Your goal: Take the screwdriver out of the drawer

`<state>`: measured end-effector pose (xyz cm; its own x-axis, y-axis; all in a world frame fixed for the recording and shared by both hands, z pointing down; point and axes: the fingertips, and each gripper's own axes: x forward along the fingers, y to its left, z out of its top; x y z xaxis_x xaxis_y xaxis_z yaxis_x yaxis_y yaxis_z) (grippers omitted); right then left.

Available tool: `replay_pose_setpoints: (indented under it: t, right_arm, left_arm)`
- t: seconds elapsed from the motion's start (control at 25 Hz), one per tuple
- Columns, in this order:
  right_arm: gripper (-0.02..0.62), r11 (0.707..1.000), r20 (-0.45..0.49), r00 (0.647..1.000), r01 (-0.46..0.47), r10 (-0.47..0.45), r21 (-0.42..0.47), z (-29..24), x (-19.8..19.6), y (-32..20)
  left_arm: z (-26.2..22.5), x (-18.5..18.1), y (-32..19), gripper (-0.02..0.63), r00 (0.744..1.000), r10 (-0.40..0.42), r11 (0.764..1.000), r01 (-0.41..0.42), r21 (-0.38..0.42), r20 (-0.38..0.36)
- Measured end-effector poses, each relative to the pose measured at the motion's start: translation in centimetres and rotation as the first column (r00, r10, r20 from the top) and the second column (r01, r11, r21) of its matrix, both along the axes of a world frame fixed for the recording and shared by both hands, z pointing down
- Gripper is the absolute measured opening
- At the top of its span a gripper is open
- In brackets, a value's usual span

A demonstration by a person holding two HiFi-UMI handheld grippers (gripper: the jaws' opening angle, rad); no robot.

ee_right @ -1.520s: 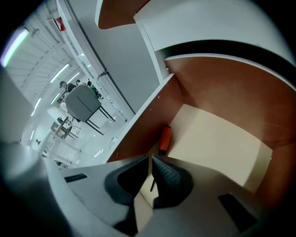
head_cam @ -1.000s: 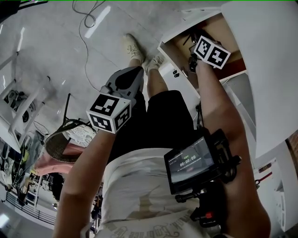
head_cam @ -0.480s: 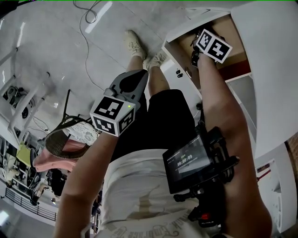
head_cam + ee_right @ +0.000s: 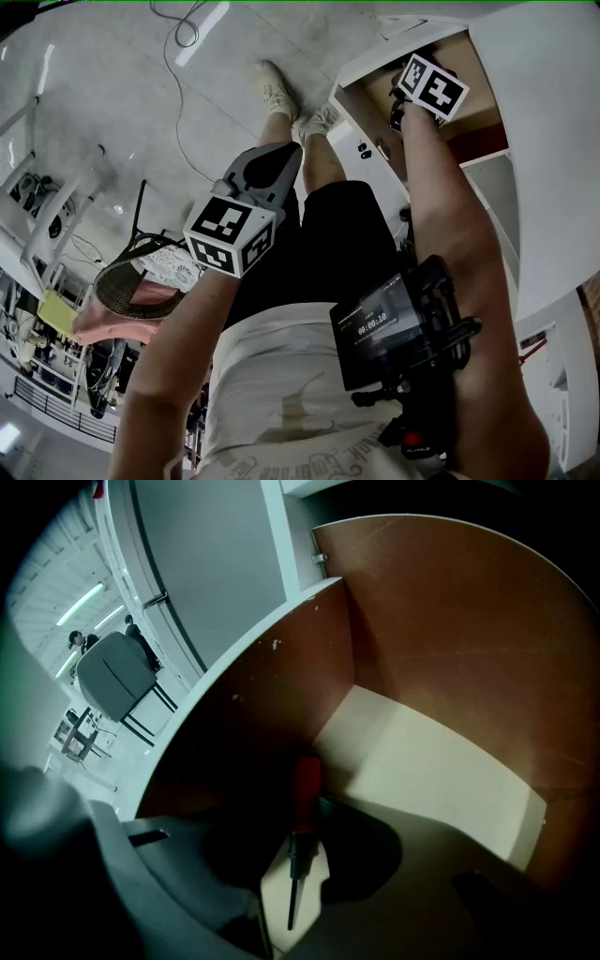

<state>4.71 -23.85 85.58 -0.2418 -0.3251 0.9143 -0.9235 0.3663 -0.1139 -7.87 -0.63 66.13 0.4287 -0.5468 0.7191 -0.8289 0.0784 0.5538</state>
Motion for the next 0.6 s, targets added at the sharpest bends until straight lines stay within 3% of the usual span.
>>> replay_pose_setpoints:
  t: [0.6]
  right_arm:
    - [0.107,0.995,0.043,0.994,0.099,-0.1,0.012,-1.5,0.3,2.0]
  left_arm:
    - [-0.8,1.3,-1.3,0.02,0.999,0.045,0.999,-0.045,0.029,0.003]
